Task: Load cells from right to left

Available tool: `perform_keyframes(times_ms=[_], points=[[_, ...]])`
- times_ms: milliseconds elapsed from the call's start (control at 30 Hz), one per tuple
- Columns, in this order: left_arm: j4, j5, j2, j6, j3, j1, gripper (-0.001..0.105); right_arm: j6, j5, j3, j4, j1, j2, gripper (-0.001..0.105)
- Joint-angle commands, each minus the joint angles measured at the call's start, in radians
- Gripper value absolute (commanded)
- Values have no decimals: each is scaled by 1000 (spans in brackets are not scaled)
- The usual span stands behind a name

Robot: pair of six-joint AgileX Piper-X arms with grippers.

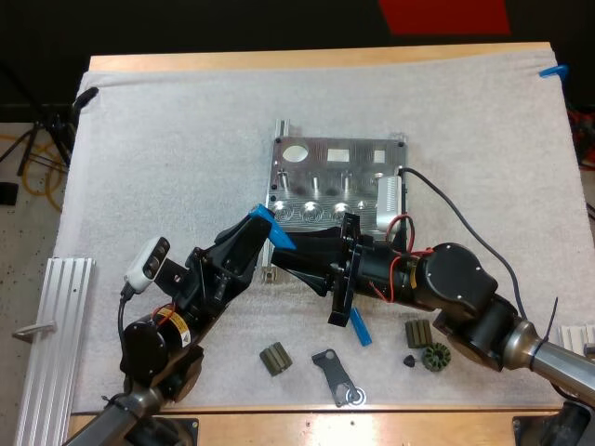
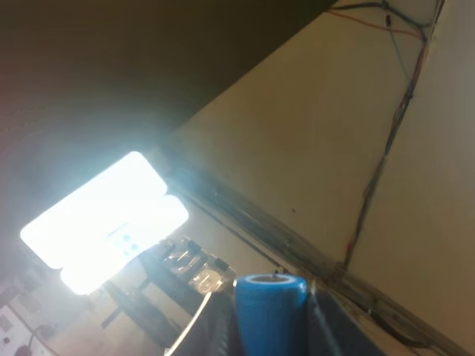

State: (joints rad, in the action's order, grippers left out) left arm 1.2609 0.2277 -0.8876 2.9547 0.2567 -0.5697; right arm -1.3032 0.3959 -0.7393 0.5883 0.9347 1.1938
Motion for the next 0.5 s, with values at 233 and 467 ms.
perform_keyframes(times_ms=[233, 467], points=[[46, -37, 3, -7, 5, -1, 0, -21, -10, -3, 10, -4, 0, 19], [113, -75, 3, -59, 5, 29, 0, -16, -24, -3, 14, -69, -25, 19]])
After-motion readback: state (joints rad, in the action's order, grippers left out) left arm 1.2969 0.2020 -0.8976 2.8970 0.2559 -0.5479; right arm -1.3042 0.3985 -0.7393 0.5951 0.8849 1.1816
